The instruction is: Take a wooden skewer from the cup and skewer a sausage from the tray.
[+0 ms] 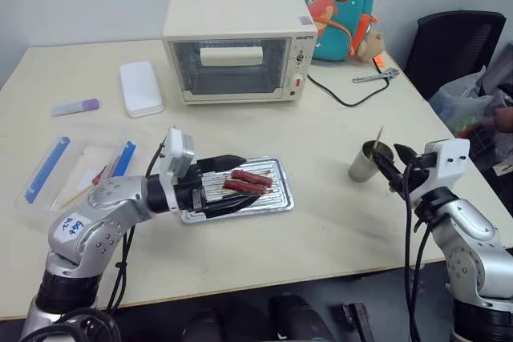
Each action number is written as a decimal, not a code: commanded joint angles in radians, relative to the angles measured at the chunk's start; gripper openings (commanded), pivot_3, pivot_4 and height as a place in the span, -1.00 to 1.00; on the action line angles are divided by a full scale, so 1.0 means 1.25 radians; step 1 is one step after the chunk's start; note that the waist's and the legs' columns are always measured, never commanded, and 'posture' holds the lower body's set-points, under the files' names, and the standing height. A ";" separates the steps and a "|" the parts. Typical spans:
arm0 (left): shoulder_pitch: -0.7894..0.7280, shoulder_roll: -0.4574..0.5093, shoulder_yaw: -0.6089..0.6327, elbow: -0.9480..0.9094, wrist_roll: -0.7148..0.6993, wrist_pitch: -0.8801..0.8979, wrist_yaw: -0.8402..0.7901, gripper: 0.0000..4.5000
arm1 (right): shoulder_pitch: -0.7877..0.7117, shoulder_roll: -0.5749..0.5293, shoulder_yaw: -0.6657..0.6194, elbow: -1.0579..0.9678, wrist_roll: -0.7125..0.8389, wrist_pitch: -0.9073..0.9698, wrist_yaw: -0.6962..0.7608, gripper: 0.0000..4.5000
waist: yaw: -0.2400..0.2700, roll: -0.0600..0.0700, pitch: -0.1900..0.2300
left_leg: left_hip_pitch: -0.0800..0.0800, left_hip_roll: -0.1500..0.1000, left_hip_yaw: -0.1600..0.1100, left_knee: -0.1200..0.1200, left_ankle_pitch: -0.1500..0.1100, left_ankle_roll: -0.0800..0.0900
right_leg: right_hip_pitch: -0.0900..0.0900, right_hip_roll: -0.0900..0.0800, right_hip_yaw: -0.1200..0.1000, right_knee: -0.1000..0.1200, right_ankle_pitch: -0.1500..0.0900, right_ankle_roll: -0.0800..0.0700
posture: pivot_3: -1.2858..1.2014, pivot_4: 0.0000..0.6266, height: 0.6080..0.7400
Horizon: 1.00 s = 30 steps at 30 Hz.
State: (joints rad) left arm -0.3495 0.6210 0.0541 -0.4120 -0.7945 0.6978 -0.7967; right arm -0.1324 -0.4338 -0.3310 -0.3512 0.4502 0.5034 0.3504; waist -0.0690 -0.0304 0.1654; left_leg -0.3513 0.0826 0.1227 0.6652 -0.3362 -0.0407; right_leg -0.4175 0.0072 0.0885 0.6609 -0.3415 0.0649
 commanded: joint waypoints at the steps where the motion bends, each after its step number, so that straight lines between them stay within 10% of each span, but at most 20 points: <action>1: -0.023 -0.009 -0.004 0.001 0.011 -0.017 -0.005 1.00 | -0.006 0.005 -0.008 -0.009 0.006 -0.020 -0.003 -0.49 | 0.001 0.000 0.000 | 0.000 0.000 0.000 0.000 0.000 0.000 | 0.000 0.000 0.000 0.000 0.000 0.000 | 0.03 -0.52 1.00; 5: -0.042 -0.016 -0.006 0.012 0.021 -0.020 -0.008 1.00 | -0.013 0.009 -0.006 -0.009 0.006 -0.018 -0.009 -0.96 | 0.006 0.000 0.000 | 0.000 0.000 0.000 0.000 0.000 0.000 | 0.000 0.000 0.000 0.000 0.000 0.000 | 0.03 -0.52 1.00; 12: -0.061 -0.017 -0.009 0.020 0.034 -0.029 -0.015 1.00 | -0.075 -0.068 -0.076 -0.083 0.072 0.096 -0.032 -0.98 | 0.009 0.003 0.002 | 0.000 0.001 0.000 0.000 0.000 0.000 | 0.000 -0.001 0.000 0.000 0.000 0.000 | 0.03 -0.52 1.00; 19: -0.070 -0.009 -0.004 0.034 0.053 -0.051 -0.037 1.00 | -0.217 -0.325 -0.182 -0.117 0.276 0.406 -0.007 -0.98 | 0.010 0.004 0.003 | 0.000 0.001 0.000 0.000 0.000 0.000 | -0.001 -0.001 0.000 0.001 0.000 0.000 | 0.03 -0.52 1.00; 30: -0.133 -0.028 -0.007 0.050 0.060 -0.081 -0.052 1.00 | -0.514 -0.366 -0.143 0.191 1.047 0.627 -0.350 -0.98 | 0.008 0.004 0.003 | -0.002 0.002 -0.001 0.000 0.000 0.001 | -0.002 0.000 0.003 -0.001 0.000 0.001 | 0.03 -0.52 1.00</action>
State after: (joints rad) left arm -0.4833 0.5975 0.0385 -0.3387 -0.7207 0.6211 -0.8555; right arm -0.7684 -0.8874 -0.5610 -0.1423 1.5564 1.3472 0.0212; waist -0.0593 -0.0258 0.1689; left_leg -0.3556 0.0850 0.1219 0.6655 -0.3368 -0.0394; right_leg -0.4224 0.0061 0.0928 0.6598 -0.3404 0.0670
